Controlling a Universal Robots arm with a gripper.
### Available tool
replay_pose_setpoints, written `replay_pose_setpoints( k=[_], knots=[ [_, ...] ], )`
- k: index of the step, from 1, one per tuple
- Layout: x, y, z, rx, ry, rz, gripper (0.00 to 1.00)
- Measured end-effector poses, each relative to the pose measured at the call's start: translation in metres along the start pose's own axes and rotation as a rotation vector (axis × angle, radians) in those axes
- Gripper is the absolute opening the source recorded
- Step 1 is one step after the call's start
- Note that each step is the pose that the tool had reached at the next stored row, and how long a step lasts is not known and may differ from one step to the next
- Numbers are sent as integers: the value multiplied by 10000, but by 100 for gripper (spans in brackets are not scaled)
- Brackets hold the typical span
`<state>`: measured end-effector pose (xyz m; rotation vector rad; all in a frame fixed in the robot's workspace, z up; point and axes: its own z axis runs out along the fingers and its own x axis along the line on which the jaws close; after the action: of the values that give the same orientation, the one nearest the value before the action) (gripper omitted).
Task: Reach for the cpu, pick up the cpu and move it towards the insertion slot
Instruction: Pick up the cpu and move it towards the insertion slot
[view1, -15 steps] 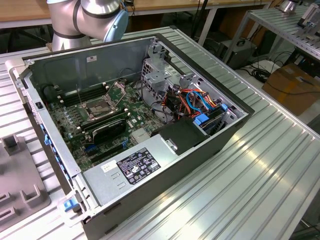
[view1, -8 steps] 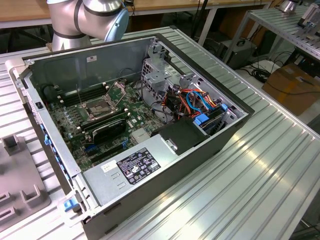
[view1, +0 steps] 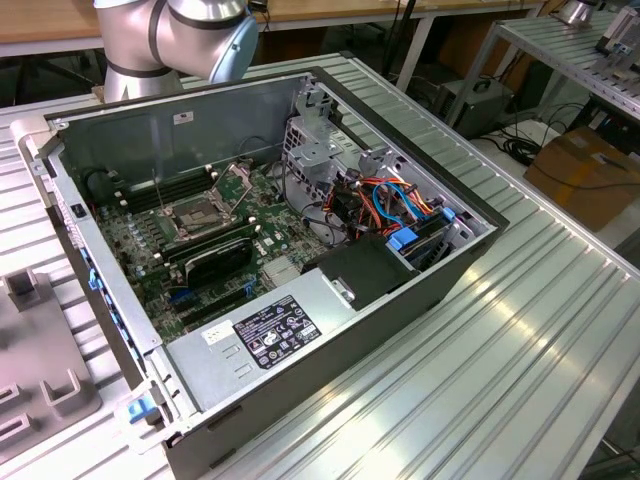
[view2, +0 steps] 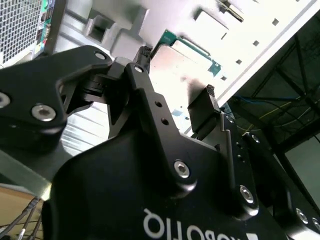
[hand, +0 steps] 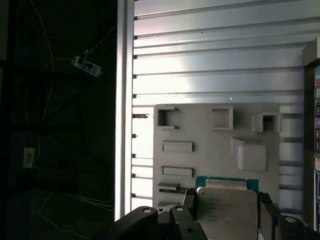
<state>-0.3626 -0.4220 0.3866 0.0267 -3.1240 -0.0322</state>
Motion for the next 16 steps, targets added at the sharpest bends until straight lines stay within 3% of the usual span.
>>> replay_pose_setpoints(
  k=[2, 3, 4, 5, 10, 11, 15, 16],
  knots=[
    [-145, 16, 5, 2, -1, 1, 55],
    [-278, 27, 8, 7, 0, 0, 55],
    [-338, 28, 11, 8, -1, 1, 55],
    [-444, 29, 16, 10, 0, 1, 55],
    [-669, 27, 24, 10, 0, 2, 55],
    [-742, 25, 26, 10, -1, 1, 55],
    [-892, 23, 36, 10, 0, 3, 55],
    [-1008, 20, 46, 9, -1, 1, 55]
  ],
)
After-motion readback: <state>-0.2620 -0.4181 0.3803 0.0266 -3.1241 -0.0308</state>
